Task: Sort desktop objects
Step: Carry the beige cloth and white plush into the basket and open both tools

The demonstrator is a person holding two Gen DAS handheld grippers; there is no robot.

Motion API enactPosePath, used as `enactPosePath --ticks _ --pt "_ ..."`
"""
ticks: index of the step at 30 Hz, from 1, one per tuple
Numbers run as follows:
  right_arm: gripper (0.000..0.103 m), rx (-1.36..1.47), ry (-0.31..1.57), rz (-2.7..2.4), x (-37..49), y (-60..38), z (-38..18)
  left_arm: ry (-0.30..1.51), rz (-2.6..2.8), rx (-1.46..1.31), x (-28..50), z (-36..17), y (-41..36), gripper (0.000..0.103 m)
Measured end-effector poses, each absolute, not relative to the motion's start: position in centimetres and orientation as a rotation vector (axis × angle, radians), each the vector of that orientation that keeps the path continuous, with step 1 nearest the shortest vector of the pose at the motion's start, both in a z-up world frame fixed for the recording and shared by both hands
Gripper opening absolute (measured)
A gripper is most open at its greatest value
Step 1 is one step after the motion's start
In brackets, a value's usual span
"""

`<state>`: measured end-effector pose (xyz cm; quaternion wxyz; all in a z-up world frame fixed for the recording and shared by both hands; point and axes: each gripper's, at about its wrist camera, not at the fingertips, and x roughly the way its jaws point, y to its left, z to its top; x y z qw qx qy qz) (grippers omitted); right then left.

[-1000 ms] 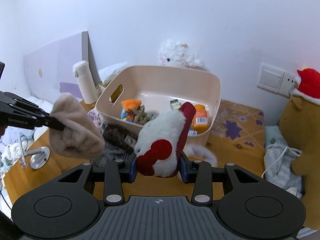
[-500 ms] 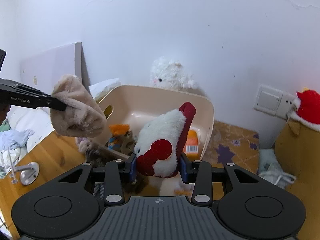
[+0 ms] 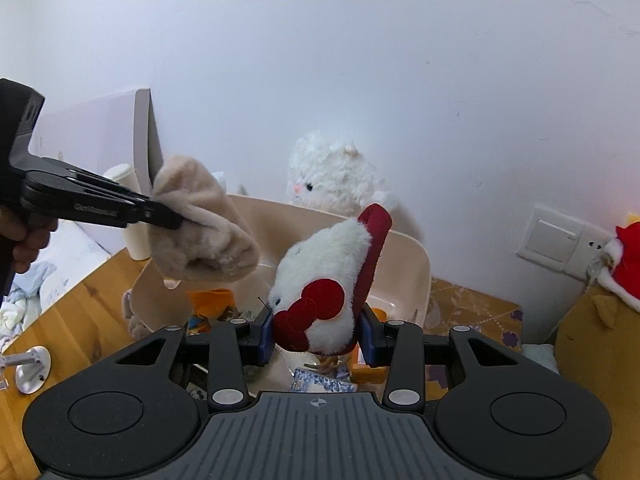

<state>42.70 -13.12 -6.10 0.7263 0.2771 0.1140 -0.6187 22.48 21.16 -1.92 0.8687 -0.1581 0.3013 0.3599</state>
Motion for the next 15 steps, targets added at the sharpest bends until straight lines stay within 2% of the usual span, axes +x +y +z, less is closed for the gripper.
enactPosePath --ticks 15 --pt "0.038 0.733 0.414 -1.358 44.4 -19.7 -11.5 0.778 0.777 -0.351 26.8 -7.5 24.0 0.007"
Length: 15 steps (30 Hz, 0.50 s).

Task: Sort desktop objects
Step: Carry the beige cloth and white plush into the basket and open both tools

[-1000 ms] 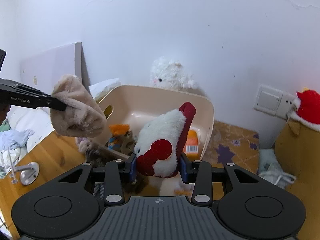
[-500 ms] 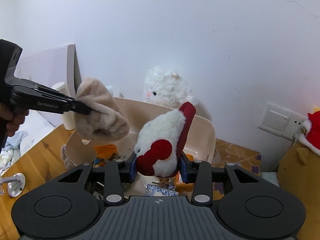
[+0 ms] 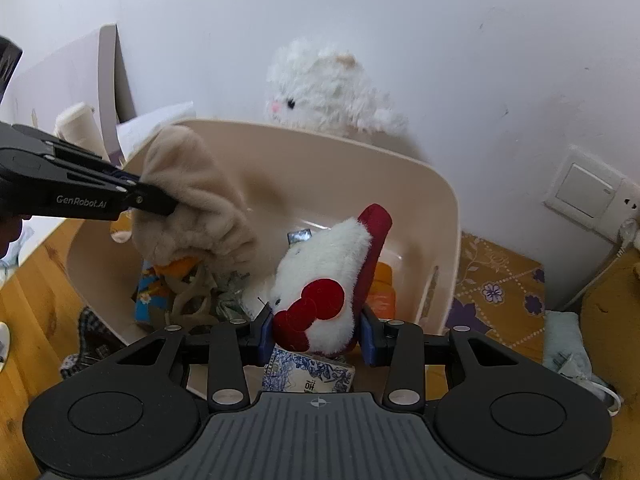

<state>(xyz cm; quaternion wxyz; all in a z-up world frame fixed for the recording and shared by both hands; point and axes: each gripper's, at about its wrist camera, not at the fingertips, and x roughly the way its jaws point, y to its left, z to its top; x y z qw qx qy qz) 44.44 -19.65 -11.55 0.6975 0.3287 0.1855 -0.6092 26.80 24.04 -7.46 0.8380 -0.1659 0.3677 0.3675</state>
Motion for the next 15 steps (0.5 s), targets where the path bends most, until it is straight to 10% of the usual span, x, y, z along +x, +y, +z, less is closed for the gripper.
enactPosePath --ticks 5,9,15 --pt "0.052 0.756 0.427 -1.372 44.8 -20.0 -12.0 0.809 0.786 -0.361 27.2 -8.4 24.8 0.012" --pt "0.069 0.742 0.424 -1.395 44.7 -19.6 -11.6 0.815 0.823 -0.354 26.9 -8.4 25.0 0.067" --pt "0.079 0.761 0.403 -1.418 44.0 -18.7 -11.0 0.797 0.832 -0.329 26.4 -7.9 24.9 0.077"
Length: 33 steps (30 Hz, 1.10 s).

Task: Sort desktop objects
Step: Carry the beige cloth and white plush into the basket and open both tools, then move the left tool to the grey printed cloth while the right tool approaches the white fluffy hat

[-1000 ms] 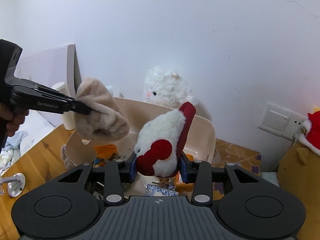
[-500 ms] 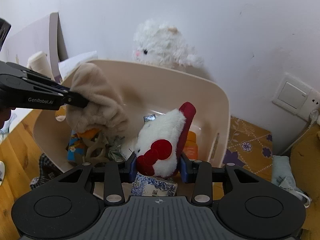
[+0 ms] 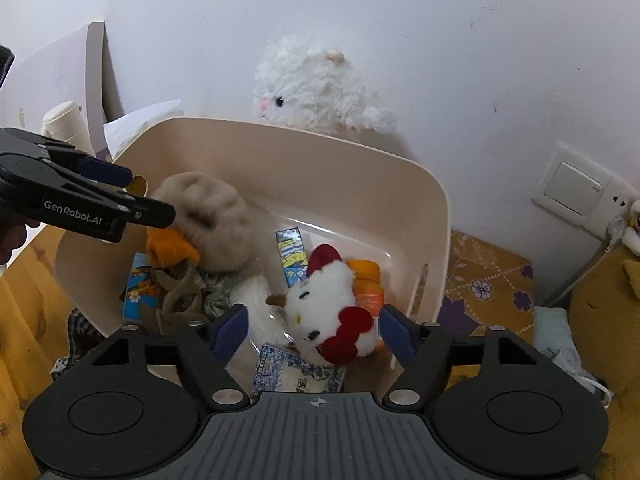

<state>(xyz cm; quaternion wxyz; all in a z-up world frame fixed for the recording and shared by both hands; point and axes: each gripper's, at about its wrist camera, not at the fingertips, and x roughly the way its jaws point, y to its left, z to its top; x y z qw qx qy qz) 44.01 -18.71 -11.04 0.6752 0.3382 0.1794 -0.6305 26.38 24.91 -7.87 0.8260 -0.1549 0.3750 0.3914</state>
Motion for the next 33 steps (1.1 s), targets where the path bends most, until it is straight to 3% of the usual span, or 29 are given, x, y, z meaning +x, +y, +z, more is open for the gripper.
enactPosePath --ticks 11,13,20,33 --pt "0.088 0.768 0.35 -1.469 43.2 -17.3 -10.0 0.814 0.856 -0.291 25.9 -7.2 23.8 0.077" --pt "0.096 0.763 0.343 -1.484 43.1 -16.8 -9.8 0.803 0.861 -0.289 25.5 -6.8 23.6 0.077" --pt "0.102 0.781 0.292 -1.534 41.8 -14.4 -9.5 0.759 0.884 -0.257 22.7 -5.8 22.8 0.081" --pt "0.103 0.834 0.351 -1.555 41.7 -10.3 -12.5 0.747 0.979 -0.42 15.8 -6.7 23.4 0.083"
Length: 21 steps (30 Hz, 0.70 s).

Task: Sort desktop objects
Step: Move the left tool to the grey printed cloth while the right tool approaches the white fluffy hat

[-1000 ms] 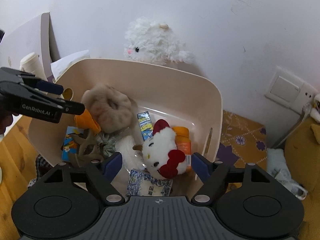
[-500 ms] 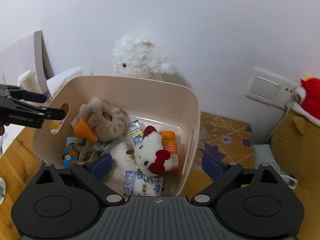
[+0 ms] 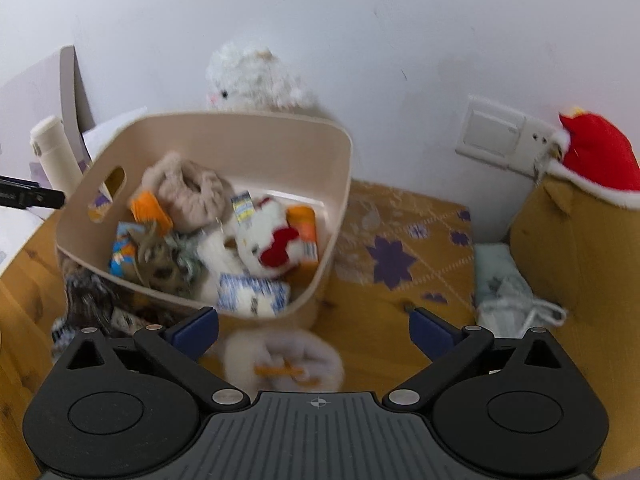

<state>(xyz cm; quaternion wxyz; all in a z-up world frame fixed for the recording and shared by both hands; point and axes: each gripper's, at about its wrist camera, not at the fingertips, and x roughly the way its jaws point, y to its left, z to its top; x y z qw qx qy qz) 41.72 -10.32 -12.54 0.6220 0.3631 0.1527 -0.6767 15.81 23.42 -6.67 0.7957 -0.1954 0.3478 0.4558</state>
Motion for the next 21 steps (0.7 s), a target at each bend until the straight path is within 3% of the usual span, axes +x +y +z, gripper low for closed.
enactPosePath --ticks 21 --pt "0.103 0.931 0.476 -1.506 43.4 -10.1 -17.3 0.927 0.98 -0.362 13.7 -11.1 22.3 0.086"
